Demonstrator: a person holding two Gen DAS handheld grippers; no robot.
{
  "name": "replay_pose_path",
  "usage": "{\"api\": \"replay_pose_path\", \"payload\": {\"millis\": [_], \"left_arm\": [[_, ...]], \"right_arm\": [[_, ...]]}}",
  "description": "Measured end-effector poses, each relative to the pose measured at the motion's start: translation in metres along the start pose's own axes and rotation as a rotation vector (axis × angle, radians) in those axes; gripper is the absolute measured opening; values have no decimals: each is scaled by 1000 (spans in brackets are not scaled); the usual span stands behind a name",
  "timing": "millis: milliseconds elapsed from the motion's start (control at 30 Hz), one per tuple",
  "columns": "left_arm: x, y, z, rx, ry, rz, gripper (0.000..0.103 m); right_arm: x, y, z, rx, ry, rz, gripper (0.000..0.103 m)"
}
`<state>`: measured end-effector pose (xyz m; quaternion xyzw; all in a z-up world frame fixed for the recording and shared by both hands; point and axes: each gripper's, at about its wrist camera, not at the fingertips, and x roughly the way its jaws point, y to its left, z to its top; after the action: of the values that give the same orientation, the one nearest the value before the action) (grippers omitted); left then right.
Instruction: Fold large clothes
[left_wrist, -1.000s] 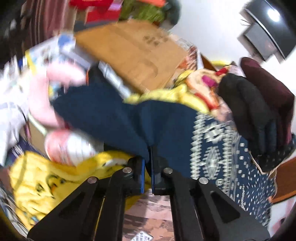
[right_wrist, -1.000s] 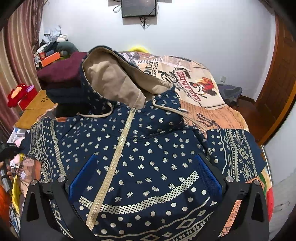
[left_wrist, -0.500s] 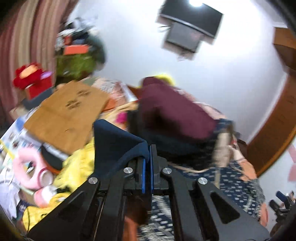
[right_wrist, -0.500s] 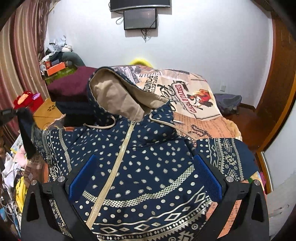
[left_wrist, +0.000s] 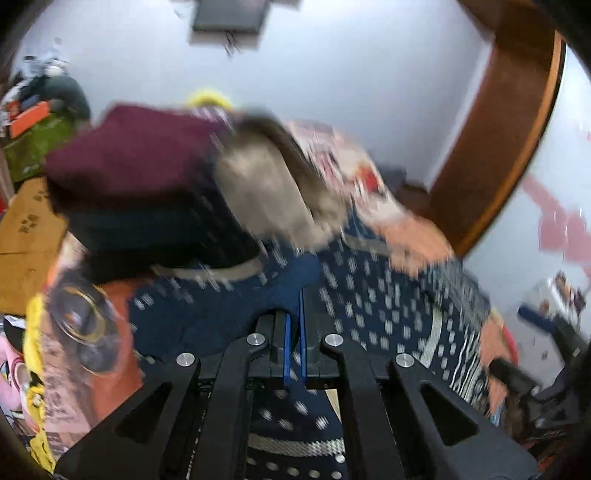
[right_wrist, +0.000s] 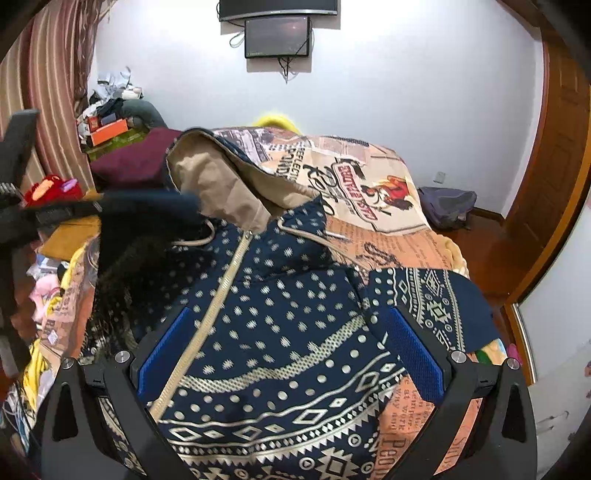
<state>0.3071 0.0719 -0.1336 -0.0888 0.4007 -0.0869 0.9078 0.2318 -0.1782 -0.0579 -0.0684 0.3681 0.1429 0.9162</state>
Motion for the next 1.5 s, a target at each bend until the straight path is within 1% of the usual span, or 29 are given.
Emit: {"api": "replay_pose_path", "payload": {"millis": [100,167,267,300,367,400,467,500,567,700,767,833,900,967,1000,1100,1167,1233,1367,1433,1500], "left_arm": [[30,-15,-20,21,110,-18,2],[48,-25,-37,40,176,-16,2],[63,-33,-55,62,249,-6,2],[66,-34,-61,68,273,-2,4],[67,-35,-68,76,303,2,16],[66,-34,-71,79,309,3,20],[57,-33,-73,86,296,13,38],[49,-31,-74,91,280,22,42],[30,-26,-73,101,241,56,59],[-9,-3,-68,111,159,115,66],[-26,15,-62,103,124,160,72],[-41,36,-60,86,96,201,74],[-52,61,-60,68,74,269,74],[-57,82,-62,41,68,323,74],[-60,92,-64,21,68,333,74],[-68,125,-72,-49,76,348,74],[-72,143,-81,-82,82,361,74],[-71,155,-88,-106,94,365,74],[-63,170,-105,-134,131,356,74],[-57,170,-112,-128,147,351,74],[-51,169,-118,-114,169,341,74]], "right_arm": [[5,-3,-6,-10,26,-5,103],[9,-4,-10,-17,45,-8,103],[13,-4,-15,-25,65,-9,103],[13,-5,-15,-28,69,-9,103],[15,-3,-17,-37,79,-3,103],[15,-3,-17,-39,82,0,103],[16,0,-16,-47,87,10,103],[16,1,-15,-50,87,12,103],[16,6,-11,-64,85,23,103],[19,22,0,-106,78,50,103],[21,32,8,-136,78,68,103],[25,46,16,-175,76,85,103],[30,64,24,-225,75,106,103],[36,85,30,-278,75,133,103],[40,94,32,-300,79,147,103],[58,127,35,-376,106,186,103],[77,152,34,-421,141,216,103],[94,170,32,-447,178,248,102],[128,204,26,-487,247,265,100],[148,218,23,-506,289,254,93],[169,231,17,-523,340,252,89]]}}
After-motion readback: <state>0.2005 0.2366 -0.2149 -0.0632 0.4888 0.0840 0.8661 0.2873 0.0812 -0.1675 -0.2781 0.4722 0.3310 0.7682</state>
